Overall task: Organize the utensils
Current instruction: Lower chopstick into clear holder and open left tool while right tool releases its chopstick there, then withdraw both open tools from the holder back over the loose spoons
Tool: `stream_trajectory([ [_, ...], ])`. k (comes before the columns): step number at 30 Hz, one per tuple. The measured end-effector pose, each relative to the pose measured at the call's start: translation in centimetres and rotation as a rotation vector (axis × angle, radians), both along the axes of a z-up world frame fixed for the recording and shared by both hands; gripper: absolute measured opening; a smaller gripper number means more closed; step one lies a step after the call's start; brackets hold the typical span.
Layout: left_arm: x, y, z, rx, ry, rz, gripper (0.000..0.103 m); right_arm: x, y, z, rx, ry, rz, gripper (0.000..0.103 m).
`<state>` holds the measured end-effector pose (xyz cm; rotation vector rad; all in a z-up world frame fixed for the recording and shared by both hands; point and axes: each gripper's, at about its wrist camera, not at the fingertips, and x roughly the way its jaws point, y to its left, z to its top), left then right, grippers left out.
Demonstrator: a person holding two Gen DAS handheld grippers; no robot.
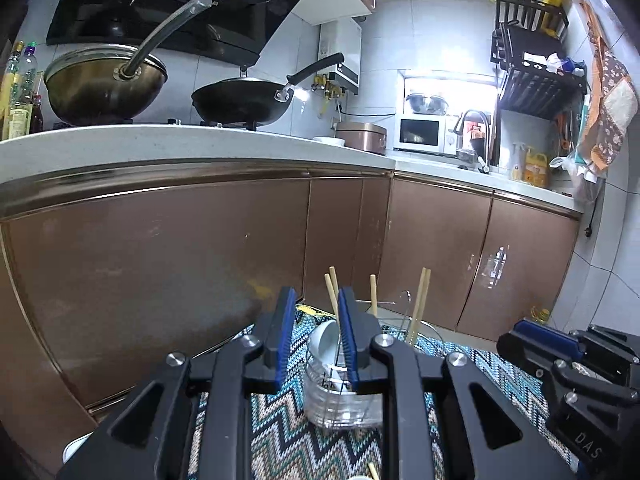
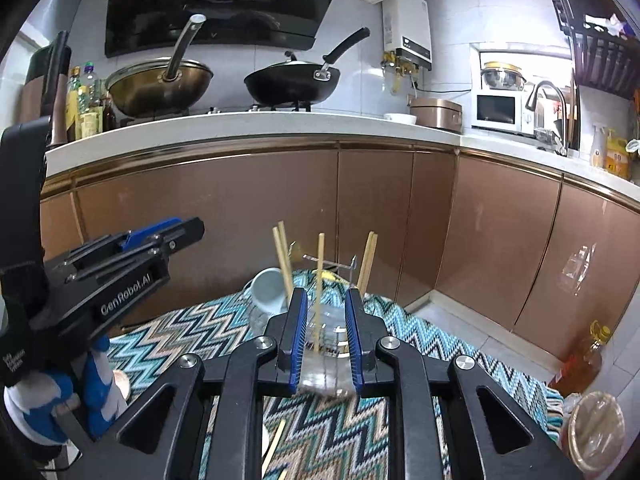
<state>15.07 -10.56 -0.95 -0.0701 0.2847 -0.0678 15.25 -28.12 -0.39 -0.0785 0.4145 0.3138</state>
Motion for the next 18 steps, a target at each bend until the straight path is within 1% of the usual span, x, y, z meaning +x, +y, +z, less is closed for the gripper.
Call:
stream_trajectory([
  [3,-1.4,0.2,0.6,0.004,-0.006,-0.003,0.021,-1.3,0.1,0.3,-0.005,0.007,0.004,0.02],
  [5,-2.3,0.3,1.0,0.005,-0.01,-0.006,0.026,-2.2,0.2,0.6,-0.008,0.007,0.006,0.02],
  [7,-3.0,0.4,1.3,0.008,-0.013,-0.009,0.029,-3.0,0.3,1.0,-0.012,0.004,0.007,0.021],
  [10,-4.0,0.7,1.7,0.01,0.0,-0.021,0.029,-4.1,0.4,1.4,-0.016,0.01,0.008,0.022],
  [13,-5.1,2.0,2.1,0.019,0.036,-0.051,0.03,-4.9,0.3,1.8,-0.018,0.036,0.011,0.022],
  [18,-6.7,5.7,2.3,0.032,0.179,-0.114,0.03,-6.4,-0.2,2.2,-0.032,0.101,0.016,0.022],
])
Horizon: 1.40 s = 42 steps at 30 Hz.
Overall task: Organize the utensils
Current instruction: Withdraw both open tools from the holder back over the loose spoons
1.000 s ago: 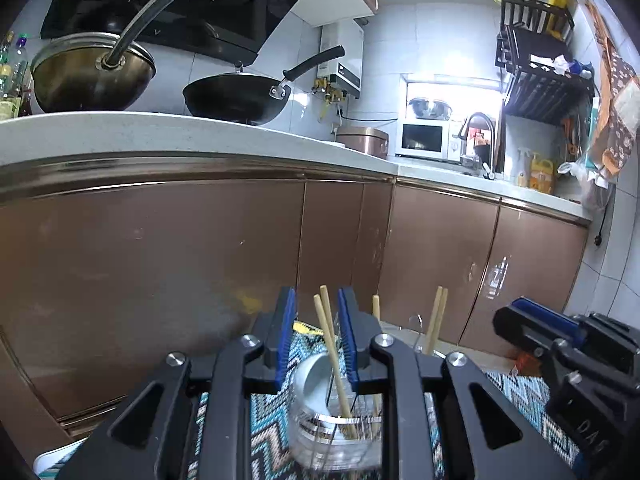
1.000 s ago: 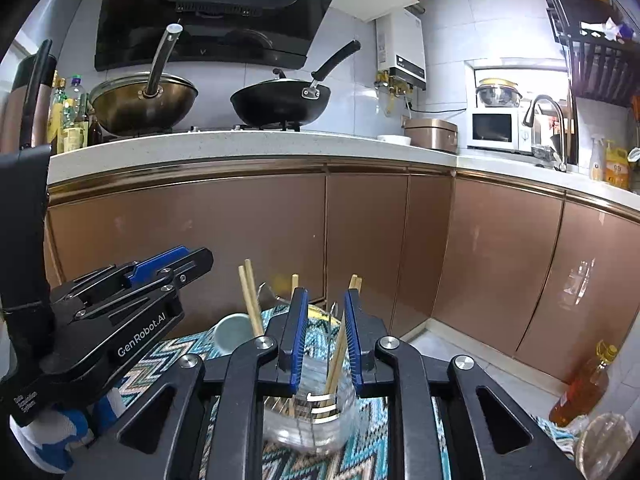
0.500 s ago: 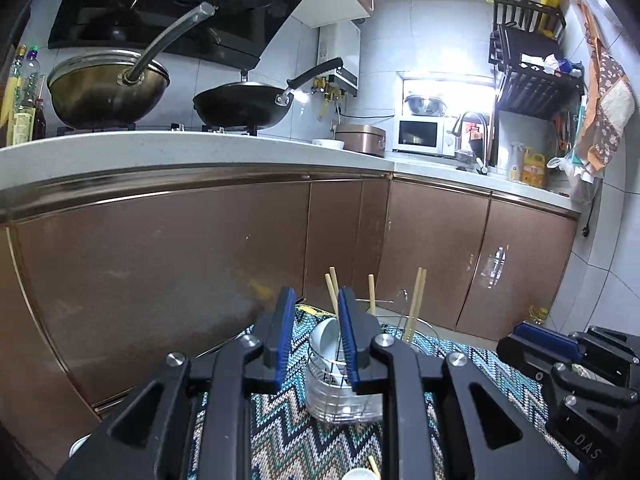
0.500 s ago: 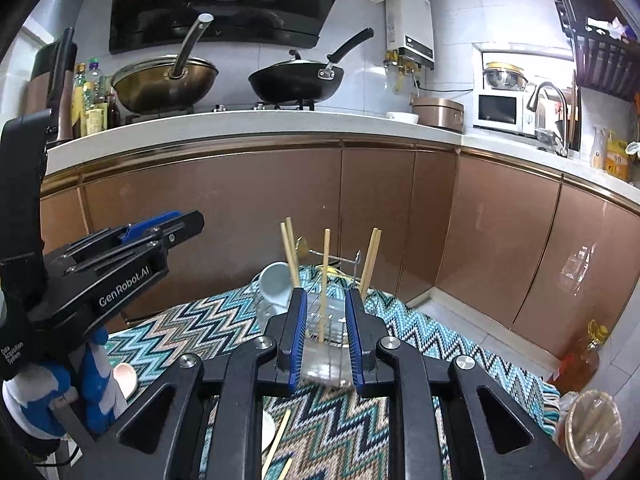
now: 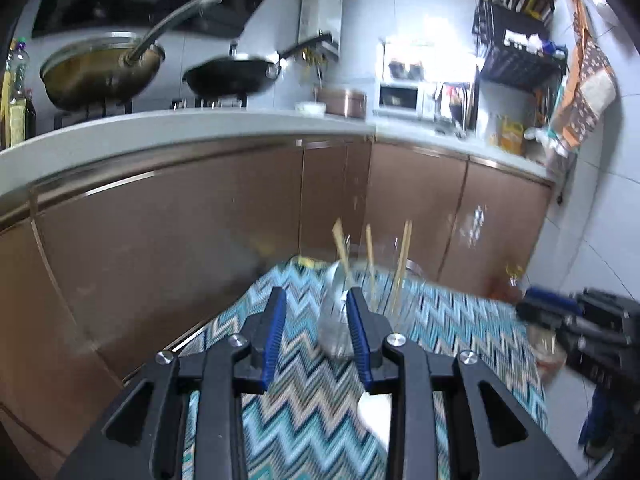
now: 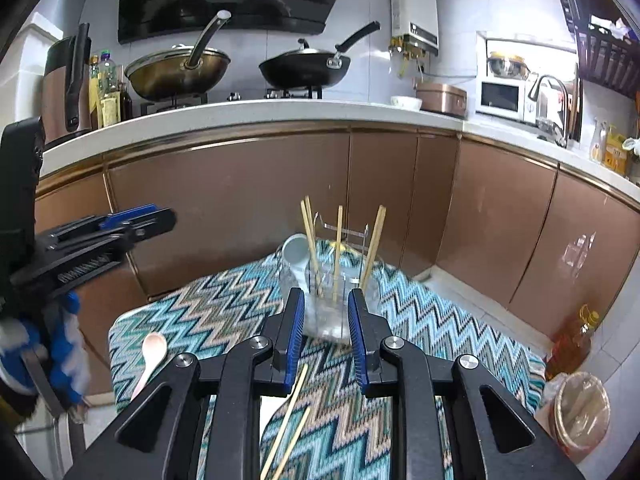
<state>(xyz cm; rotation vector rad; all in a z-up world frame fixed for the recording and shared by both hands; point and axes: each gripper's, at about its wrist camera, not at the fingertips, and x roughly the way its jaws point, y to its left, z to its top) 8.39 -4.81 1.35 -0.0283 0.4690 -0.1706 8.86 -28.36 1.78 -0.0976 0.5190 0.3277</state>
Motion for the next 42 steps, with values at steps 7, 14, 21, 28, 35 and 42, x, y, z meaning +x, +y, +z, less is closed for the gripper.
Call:
stream_trajectory([
  [7,-3.0,5.2,-0.6,0.014,0.115,0.01,0.03,-1.4,-0.2,-0.5,-0.009,0.099,0.008,0.022],
  [14,-5.5,9.2,-2.1,-0.013,0.196,0.029,0.03,-2.8,0.5,-0.6,0.003,0.178,0.007,0.023],
  [21,-7.1,12.1,-3.8,-0.049,0.265,0.047,0.03,-4.2,1.8,-0.6,-0.015,0.229,0.016,0.023],
  [28,-8.1,14.2,-5.7,-0.074,0.31,0.055,0.033,-4.4,2.2,-1.5,-0.018,0.291,0.012,0.023],
  [35,-7.7,15.8,-8.0,-0.119,0.381,0.044,0.033,-3.9,2.5,-2.9,-0.024,0.353,0.004,0.023],
  [42,-7.1,16.9,-10.2,-0.157,0.44,0.034,0.033,-3.2,2.8,-4.9,-0.03,0.421,0.005,0.023],
])
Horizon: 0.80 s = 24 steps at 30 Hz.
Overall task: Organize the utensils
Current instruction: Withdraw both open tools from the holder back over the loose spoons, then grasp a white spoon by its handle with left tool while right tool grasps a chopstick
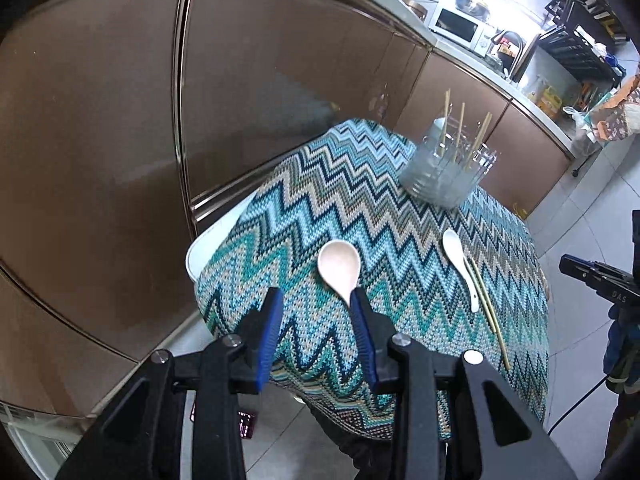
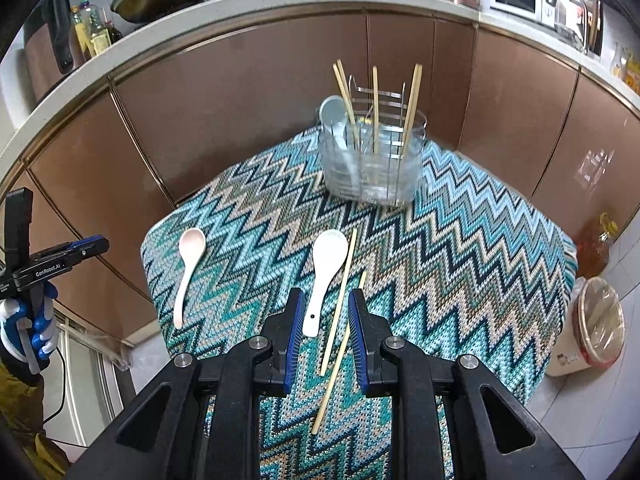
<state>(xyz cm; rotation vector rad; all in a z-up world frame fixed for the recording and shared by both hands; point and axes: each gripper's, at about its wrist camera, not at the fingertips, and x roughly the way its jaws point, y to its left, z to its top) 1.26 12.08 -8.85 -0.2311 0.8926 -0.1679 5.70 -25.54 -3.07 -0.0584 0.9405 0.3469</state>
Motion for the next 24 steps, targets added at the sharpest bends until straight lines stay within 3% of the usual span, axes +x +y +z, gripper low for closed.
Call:
stream_trajectory([
  [5,0.8,-0.1,-1.5,-0.024,0.042,-0.019,0.033,1.8,0.1,-2.0,0.004,0.083,-0.005,0.023],
  [14,4.0,-0.4,-4.7,-0.093,0.15,-0.024,0.033,7.4,0.2,-8.3,-0.019,0.256,-0.029,0.023],
  [24,6.6,-2.5,-5.8,-0.114,0.19,-0.042,0.033,11.8,0.5,-12.8,-0.09,0.337,-0.026,0.023],
])
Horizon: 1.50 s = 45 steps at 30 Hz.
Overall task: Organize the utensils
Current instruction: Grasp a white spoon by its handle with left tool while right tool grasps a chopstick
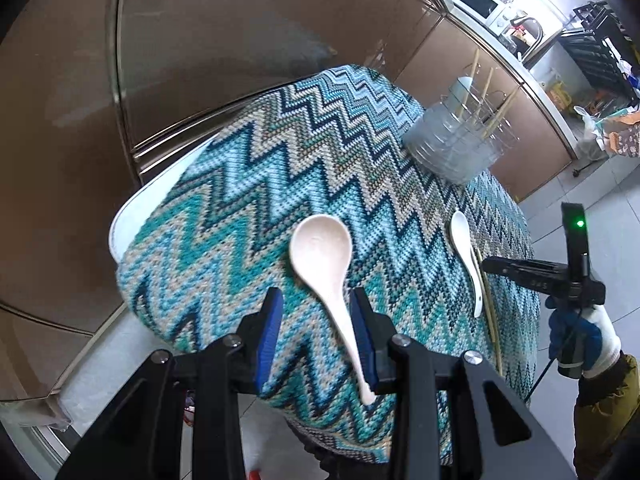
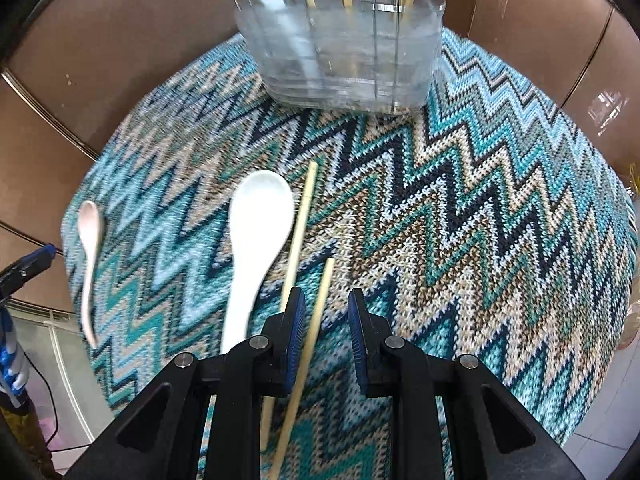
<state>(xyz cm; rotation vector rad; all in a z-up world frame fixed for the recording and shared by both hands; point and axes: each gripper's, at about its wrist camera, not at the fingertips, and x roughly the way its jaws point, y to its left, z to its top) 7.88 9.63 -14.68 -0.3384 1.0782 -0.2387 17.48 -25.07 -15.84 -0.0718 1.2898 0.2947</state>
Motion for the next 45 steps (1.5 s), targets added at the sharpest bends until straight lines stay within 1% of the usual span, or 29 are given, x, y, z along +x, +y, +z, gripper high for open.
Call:
stream_trajectory([
  [4,1.1,-0.4,-0.2,0.015,0.023,0.015,0.033,0.6,0.3,-1.2,-0.022,0.016,0.024,0.022],
  [8,1.7,-0.5,-0.6,0.016,0.04,0.031,0.033,0.7,0.4,-1.3,-0.019,0.011,0.046,0.01],
  [10,1.6,-0.7,-0.6,0.023,0.04,0.028,0.033,0.5,-0.1,-1.2,0.002,0.007,0.043,0.009],
  [12,1.6,-0.9,-0.5,0.027,0.04,0.027,0.033,0.6,-1.2,-0.7,0.035,-0.008,0.039,0.005],
  [16,1.7,-1.0,0.4,0.022,0.014,0.034,0.033,-0.1,-2.7,1.5,0.097,-0.069,0.03,0.005],
  [19,2.0,-1.3,1.6,0.018,-0.016,0.031,0.033,-1.0,-3.7,4.5,0.143,-0.152,0.032,0.005],
  [23,2.5,-1.6,2.4,0.042,-0.037,0.035,0.033,-1.7,-4.8,8.1,0.185,-0.251,0.038,0.005],
  [26,3.1,-1.1,1.4,0.045,-0.009,0.052,0.033,-2.1,-5.1,10.5,0.208,-0.315,0.043,0.005],
  [28,3.4,-0.7,0.6,0.052,0.011,0.063,0.033,-2.1,-4.8,11.7,0.221,-0.346,0.048,0.005],
  [31,4.0,-0.3,-0.8,0.043,0.041,0.061,0.033,-2.1,-4.7,13.3,0.24,-0.385,0.052,0.005],
  [37,5.2,-0.6,-2.7,0.007,0.077,0.023,0.033,-1.5,-4.6,14.7,0.262,-0.421,0.052,0.005],
  [40,5.7,-0.9,-3.3,-0.002,0.087,0.009,0.031,-1.4,-4.7,14.8,0.258,-0.419,0.053,0.005],
  [41,5.8,-0.9,-3.5,-0.004,0.092,0.008,0.026,-1.3,-4.6,14.6,0.256,-0.418,0.054,0.005],
  [42,5.9,-1.0,-3.7,-0.005,0.094,0.006,0.023,-1.2,-4.5,14.6,0.254,-0.417,0.056,0.005],
  [44,6.1,-1.0,-3.9,-0.007,0.095,0.008,0.013,-1.0,-4.3,14.3,0.249,-0.418,0.061,0.005],
  [45,6.1,-0.9,-3.9,-0.018,0.095,0.011,0.012,-1.0,-4.2,14.2,0.248,-0.418,0.063,0.005],
])
